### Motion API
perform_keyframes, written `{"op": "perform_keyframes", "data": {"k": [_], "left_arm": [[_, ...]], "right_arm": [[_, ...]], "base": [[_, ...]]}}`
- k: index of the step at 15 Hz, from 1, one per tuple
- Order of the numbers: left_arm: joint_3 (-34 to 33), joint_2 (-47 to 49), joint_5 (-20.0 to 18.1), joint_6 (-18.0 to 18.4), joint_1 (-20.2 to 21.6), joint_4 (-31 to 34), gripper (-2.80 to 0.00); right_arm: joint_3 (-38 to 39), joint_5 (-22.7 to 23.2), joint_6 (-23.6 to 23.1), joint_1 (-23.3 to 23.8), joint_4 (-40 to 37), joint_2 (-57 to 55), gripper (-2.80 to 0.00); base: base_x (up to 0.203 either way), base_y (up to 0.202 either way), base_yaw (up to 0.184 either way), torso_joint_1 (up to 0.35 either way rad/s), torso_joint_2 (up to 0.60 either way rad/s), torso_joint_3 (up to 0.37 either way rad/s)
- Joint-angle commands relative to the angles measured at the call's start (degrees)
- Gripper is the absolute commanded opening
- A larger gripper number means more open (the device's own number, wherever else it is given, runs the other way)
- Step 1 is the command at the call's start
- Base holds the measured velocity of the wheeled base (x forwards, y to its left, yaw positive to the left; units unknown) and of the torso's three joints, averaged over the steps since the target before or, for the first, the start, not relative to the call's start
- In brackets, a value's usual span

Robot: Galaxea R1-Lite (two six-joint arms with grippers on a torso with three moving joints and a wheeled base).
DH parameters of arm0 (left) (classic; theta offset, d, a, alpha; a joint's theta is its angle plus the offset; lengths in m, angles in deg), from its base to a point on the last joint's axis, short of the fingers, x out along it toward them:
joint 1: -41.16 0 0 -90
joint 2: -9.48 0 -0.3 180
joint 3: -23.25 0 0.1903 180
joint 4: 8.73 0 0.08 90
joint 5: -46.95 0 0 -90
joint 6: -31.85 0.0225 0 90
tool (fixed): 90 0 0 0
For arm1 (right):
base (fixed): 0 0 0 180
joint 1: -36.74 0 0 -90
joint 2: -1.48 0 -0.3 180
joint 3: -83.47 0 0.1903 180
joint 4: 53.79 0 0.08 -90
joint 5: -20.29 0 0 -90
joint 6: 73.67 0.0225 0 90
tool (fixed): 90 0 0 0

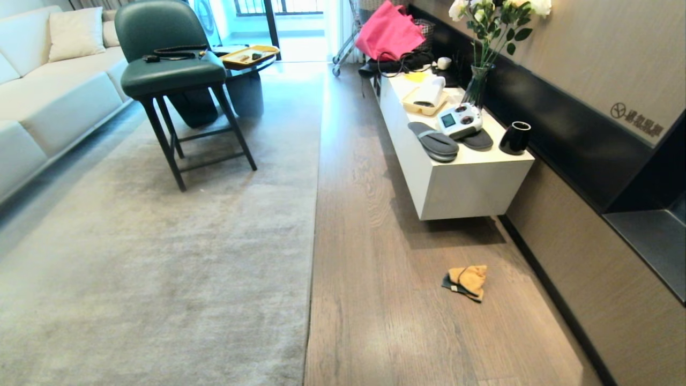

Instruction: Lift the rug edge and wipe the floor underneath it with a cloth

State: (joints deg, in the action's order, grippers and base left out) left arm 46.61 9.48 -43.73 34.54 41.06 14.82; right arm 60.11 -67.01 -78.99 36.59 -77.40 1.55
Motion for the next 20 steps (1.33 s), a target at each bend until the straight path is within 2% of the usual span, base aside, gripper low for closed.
{"op": "perform_keyframes", "data": {"k": [1, 20], "left_arm": [[0.0, 0.0, -0.02, 0.03, 0.01, -0.01, -2.8], [0.0, 0.0, -0.02, 0.03, 0.01, -0.01, -2.8]], "right_arm": [[0.0, 0.03, -0.13, -0.02, -0.02, -0.07, -2.8], [0.0, 0.03, -0.31, -0.02, -0.11, -0.07, -2.8]], "base": [[0.0, 0.0, 0.0, 0.0, 0.0, 0.0], [0.0, 0.0, 0.0, 0.0, 0.0, 0.0]]}}
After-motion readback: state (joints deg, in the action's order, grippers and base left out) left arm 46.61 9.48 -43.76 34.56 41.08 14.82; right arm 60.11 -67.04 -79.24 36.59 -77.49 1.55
